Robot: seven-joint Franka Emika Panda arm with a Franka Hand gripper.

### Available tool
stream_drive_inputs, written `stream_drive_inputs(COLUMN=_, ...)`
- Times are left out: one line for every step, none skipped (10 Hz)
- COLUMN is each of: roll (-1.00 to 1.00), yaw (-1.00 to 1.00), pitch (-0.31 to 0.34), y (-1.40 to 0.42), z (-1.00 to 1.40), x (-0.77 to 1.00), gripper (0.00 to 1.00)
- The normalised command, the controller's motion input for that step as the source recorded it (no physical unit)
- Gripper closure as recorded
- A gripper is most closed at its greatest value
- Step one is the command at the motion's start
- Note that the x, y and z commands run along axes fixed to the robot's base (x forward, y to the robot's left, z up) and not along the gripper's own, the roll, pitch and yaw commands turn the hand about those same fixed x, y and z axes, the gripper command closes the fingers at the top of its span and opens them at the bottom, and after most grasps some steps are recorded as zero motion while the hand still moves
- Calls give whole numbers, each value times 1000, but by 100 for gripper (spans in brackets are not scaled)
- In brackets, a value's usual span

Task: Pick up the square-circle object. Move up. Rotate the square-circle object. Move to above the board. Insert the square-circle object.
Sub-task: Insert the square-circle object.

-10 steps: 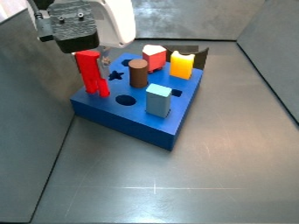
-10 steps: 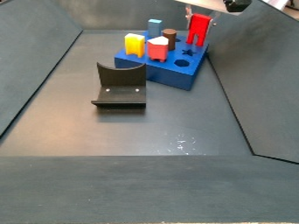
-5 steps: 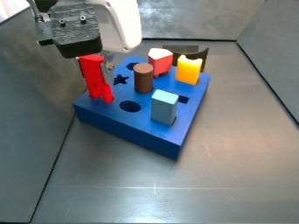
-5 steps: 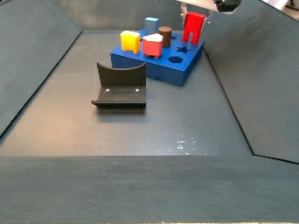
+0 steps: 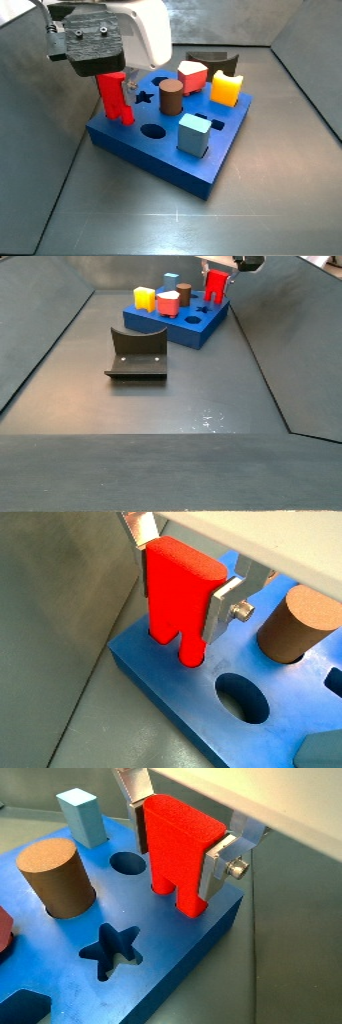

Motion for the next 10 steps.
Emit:
stream_drive_inputs(roll=500, yaw=0, pitch=106, y=-211, z=26, x=346, gripper=100)
stream_drive_inputs(roll=151, yaw=0, pitch=59, y=-60, z=74, x=66, gripper=100)
stream_drive_inputs(roll=39, yaw=0, pitch=0, y=0, z=-60, x=0, gripper=100)
stream_drive_inputs(roll=293, yaw=46, pitch=0, y=-134, z=-611, x=0, gripper=100)
stream_drive_inputs(roll=390, yaw=0, pitch=0, y=-126, z=-526, x=269, gripper=100)
stream_drive_inputs(roll=433, yaw=0, pitch=114, y=-40, z=-311, x=680, gripper=100)
stream_drive_inputs(roll=500, yaw=0, pitch=166, y=0, z=-100, x=729, gripper=100)
stream_drive_inputs(roll=500, yaw=0, pitch=171, y=0, z=0, x=654, gripper=100)
stream_drive_inputs(roll=443, yaw=0, pitch=257, y=-51, z=-166, x=631, gripper=100)
stream_drive_inputs(roll=0, yaw=0, pitch=41, y=0, z=0, x=63, gripper=100)
